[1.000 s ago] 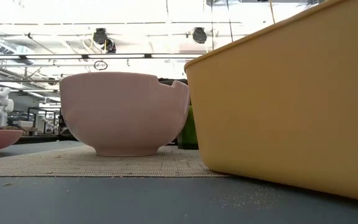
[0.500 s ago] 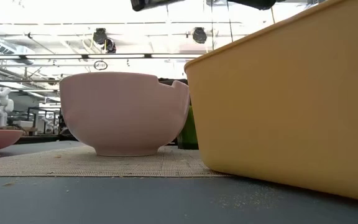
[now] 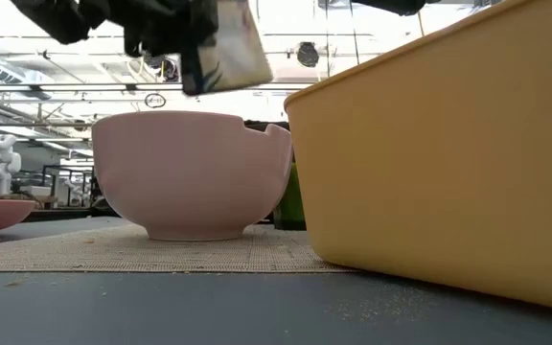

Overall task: Arrange a breakfast setting
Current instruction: Pour the cereal into the white bowl

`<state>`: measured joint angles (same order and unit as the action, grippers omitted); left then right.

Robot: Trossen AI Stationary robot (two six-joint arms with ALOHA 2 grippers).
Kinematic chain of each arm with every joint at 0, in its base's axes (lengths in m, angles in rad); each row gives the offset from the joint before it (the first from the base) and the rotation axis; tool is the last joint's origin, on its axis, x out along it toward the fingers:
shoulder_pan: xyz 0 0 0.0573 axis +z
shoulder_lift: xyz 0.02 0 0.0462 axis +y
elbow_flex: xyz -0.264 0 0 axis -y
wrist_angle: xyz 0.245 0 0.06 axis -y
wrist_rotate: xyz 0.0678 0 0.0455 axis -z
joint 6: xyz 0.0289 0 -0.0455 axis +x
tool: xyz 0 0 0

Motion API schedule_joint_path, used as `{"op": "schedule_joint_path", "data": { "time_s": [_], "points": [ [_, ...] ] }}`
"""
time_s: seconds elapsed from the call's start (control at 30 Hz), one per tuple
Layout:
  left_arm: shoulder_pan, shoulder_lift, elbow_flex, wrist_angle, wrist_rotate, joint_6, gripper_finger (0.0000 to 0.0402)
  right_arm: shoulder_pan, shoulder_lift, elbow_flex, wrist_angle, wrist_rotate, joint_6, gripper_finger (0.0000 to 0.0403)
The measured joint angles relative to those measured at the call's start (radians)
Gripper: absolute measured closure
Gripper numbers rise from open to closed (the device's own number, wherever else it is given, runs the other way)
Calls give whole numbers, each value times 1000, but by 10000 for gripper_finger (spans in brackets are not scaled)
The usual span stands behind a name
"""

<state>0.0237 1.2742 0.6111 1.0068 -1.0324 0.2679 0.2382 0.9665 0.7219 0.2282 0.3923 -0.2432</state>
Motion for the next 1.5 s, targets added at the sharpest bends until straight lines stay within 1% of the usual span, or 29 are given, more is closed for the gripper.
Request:
{"op": "schedule_joint_path", "data": {
  "time_s": [0.13,0.27,0.5,0.73,0.87,1.03,1.17,1.33,1.5],
  "points": [
    [28,0,-68,1,-68,-48,164,0,0,0,0,0,0,14],
    [47,0,-150,0,-117,-142,164,0,0,0,0,0,0,14],
    [56,0,-298,-11,-138,-325,164,0,0,0,0,0,0,14],
    [34,0,-414,-35,-135,-411,164,0,0,0,0,0,0,14],
    [29,0,-445,-152,-128,-493,164,0,0,0,0,0,0,14],
    [29,0,-447,-376,-128,-663,164,0,0,0,0,0,0,14],
    [29,0,-447,-488,-128,-757,164,0,0,0,0,0,0,14],
    [30,0,-447,-578,-101,-811,164,0,0,0,0,-1,0,14],
    [30,0,-446,-591,-84,-817,156,0,0,0,0,-1,0,14]
  ]
}}
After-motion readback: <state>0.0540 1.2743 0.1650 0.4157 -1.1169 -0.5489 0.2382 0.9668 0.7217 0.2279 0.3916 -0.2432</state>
